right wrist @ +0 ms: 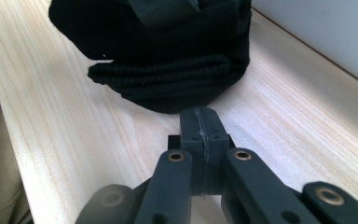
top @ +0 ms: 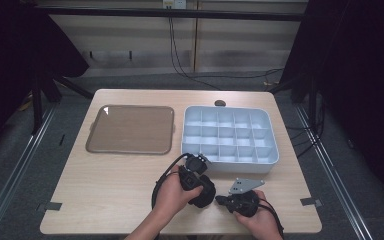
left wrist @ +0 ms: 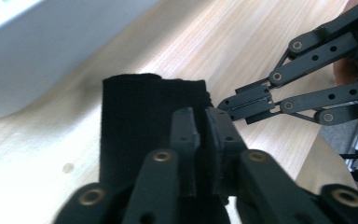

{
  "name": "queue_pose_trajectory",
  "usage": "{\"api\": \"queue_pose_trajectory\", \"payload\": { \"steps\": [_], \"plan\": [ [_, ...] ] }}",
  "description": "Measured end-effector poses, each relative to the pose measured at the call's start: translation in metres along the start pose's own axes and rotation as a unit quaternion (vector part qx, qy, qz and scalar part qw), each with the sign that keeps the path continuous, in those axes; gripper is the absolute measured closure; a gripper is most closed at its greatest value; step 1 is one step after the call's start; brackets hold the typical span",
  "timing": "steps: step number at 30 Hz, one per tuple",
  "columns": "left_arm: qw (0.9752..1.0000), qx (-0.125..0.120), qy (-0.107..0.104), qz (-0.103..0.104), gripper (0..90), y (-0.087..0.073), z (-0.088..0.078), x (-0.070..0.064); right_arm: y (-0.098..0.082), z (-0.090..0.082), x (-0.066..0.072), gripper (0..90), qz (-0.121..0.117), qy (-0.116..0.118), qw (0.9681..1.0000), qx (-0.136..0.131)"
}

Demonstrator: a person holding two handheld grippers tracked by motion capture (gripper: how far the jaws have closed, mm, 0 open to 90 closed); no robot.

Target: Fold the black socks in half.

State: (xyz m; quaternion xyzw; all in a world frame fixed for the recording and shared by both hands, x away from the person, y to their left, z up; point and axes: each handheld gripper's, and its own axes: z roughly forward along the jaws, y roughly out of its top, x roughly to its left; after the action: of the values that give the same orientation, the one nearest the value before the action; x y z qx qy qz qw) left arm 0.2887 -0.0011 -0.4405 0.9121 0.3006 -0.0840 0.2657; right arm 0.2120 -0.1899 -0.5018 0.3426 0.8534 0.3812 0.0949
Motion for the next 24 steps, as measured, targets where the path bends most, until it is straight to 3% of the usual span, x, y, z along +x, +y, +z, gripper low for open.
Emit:
{"api": "queue_pose_trajectory", "payload": {
  "steps": [7,11,16,24],
  "plan": [
    [0.9998,0.021,0.005,0.002,88.7,0.000,0.019,-0.002,-0.001,-0.001,-0.001,90.0,0.003,-0.001,1.0000,0.000],
    [0.9998,0.020,0.005,-0.001,89.8,-0.003,0.022,-0.001,-0.001,-0.001,-0.001,90.0,0.003,-0.001,1.0000,-0.001],
    [0.9998,0.018,0.010,0.008,89.5,-0.003,0.023,-0.001,-0.001,-0.001,-0.001,90.0,0.003,-0.002,1.0000,-0.002],
    [0.9999,0.011,0.000,0.000,84.0,-0.004,0.013,0.000,0.000,-0.001,-0.001,90.0,0.004,-0.001,1.0000,-0.002]
  ]
}}
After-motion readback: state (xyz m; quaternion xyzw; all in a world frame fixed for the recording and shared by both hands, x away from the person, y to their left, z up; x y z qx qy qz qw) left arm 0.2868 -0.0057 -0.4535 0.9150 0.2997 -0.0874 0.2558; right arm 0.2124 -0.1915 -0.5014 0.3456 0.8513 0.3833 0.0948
